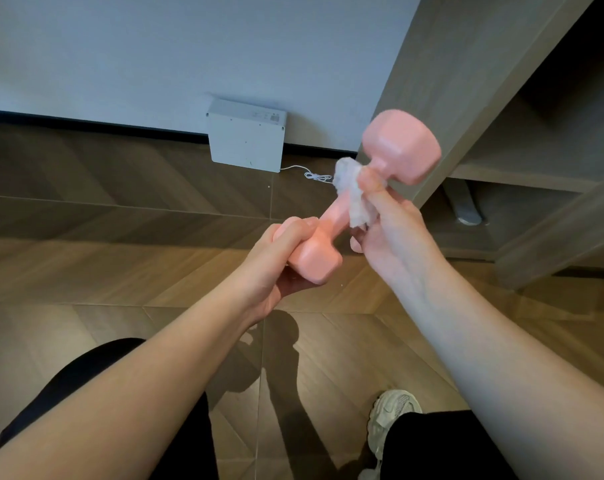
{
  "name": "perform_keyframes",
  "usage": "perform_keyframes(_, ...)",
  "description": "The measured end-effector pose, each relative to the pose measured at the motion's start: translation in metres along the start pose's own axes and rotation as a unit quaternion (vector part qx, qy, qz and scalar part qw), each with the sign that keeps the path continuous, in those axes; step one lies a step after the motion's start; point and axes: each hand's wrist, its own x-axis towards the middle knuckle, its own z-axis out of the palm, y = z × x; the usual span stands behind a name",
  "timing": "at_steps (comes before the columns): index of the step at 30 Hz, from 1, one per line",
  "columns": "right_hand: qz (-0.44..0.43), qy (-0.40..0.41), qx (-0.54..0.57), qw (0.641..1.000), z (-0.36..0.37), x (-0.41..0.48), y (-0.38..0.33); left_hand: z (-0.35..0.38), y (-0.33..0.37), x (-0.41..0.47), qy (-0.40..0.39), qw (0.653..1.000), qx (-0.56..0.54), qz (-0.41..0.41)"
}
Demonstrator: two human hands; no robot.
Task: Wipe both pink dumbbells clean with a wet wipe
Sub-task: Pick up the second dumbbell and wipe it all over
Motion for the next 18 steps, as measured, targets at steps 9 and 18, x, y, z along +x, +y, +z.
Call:
perform_keyframes(9,0.088,-0.116,-0.129,0.981,-0.003,-0.007,0.037,0.0,0.004,0.004,0.025,0.999,0.014,0.015)
perform_keyframes(18,0.045,-0.073,-0.083,0.993,-0.001,0.007,0.025,-0.003,-0.001,0.004,-0.024,0.998,0.051,0.019)
